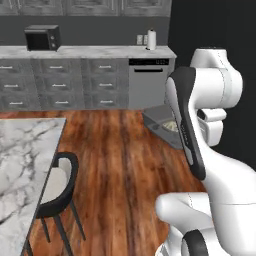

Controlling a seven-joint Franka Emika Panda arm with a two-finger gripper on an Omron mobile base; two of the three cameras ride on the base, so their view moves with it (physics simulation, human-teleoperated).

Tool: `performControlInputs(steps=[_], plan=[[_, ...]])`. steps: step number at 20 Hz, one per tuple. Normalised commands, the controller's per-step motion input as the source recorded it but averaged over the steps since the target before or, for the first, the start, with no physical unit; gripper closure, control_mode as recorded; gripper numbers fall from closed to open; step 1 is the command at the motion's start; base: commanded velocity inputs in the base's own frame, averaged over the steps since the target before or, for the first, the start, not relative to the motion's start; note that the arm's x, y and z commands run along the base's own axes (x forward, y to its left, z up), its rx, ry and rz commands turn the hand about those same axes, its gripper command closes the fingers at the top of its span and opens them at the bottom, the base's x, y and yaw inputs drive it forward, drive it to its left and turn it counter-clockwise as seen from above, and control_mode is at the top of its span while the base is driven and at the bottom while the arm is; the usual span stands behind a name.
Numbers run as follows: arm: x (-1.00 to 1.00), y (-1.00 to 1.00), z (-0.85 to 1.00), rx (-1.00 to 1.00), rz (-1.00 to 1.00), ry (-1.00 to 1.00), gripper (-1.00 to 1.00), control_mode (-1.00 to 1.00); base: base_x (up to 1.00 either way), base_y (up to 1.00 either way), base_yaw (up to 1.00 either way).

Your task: Place two dumplings into each of the tupperware containers and then place the containers in the fridge.

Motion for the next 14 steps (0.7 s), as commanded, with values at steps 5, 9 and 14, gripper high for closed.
performControlInputs(steps=[5,9,14], plan=[[0.0,0.0,0.0,0.0,0.0,0.0,1.0,1.0,1.0,-0.89,0.16],[0.0,0.0,0.0,0.0,0.0,0.0,1.0,1.0,1.0,-0.77,0.36],[0.0,0.0,0.0,0.0,0.0,0.0,1.0,1.0,1.0,-0.68,0.43]])
